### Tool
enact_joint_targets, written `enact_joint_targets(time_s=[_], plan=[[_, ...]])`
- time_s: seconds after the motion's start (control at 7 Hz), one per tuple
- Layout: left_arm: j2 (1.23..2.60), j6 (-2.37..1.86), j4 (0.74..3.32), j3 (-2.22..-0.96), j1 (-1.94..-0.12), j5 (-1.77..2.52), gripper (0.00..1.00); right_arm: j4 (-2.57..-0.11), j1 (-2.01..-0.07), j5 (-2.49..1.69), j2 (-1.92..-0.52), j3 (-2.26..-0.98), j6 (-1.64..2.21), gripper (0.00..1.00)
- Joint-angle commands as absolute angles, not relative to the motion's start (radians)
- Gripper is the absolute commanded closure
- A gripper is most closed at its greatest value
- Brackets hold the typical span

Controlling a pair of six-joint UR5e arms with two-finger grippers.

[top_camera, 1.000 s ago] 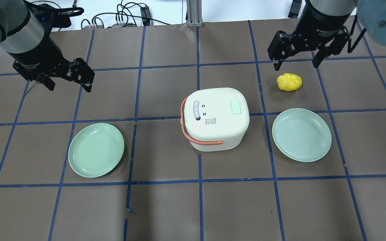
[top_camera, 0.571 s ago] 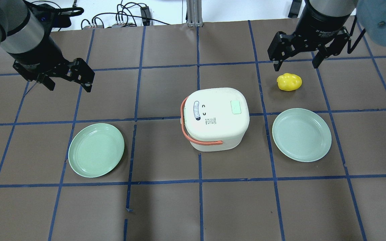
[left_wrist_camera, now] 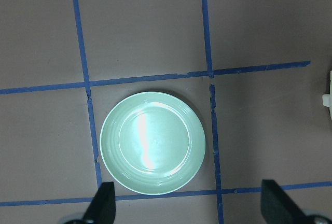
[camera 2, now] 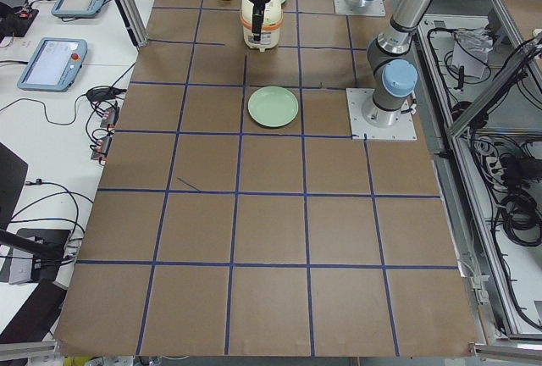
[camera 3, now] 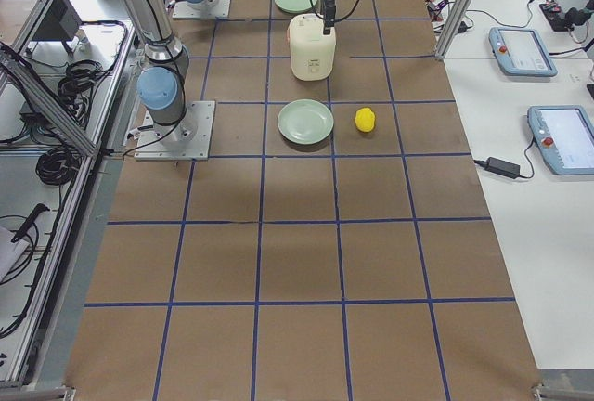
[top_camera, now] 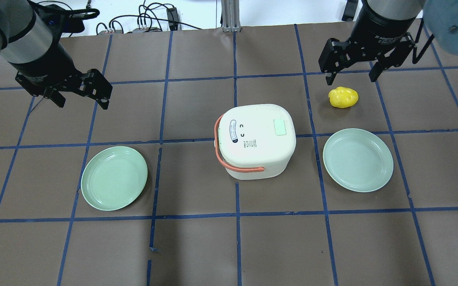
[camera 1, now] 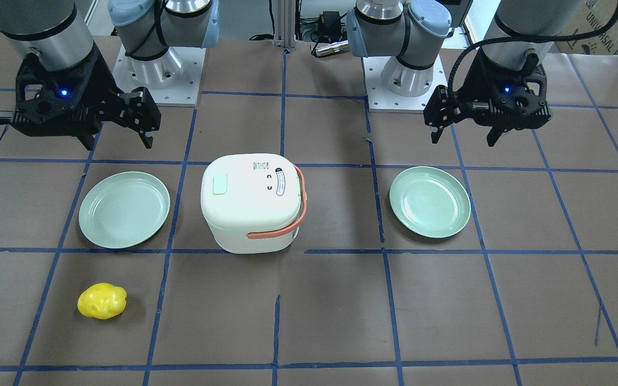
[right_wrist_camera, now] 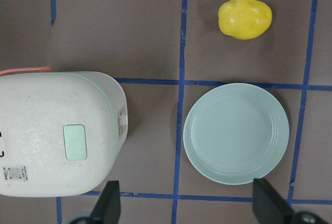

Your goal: Press rice cooker button

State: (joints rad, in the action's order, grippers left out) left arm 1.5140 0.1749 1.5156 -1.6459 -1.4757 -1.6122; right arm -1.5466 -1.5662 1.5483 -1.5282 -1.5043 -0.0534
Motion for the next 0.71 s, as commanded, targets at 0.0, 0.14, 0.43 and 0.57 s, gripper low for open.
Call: enact_joint_targets(time_s=[0.0, 0.14, 0.43, 0.57], plan=[[1.514, 0.175, 1.516, -1.646, -1.476, -1.612, 0.0, -1.52, -1.566, 1.498, -1.542, -1.506, -0.048, 0.74], [1.514, 0.175, 1.516, -1.646, -1.476, -1.612, 0.0, -1.52, -1.581, 1.488, -1.543, -1.508, -0.035, 0.79], [1.514, 0.175, 1.516, -1.646, -1.476, -1.612, 0.0, -1.546, -1.697, 1.493, -1.522, -1.548, 0.075, 0.84], [1.514, 0.175, 1.516, -1.646, -1.476, -1.612, 0.0, -1.569, -1.718, 1.491, -1.519, -1.555, 0.089, 0.87]])
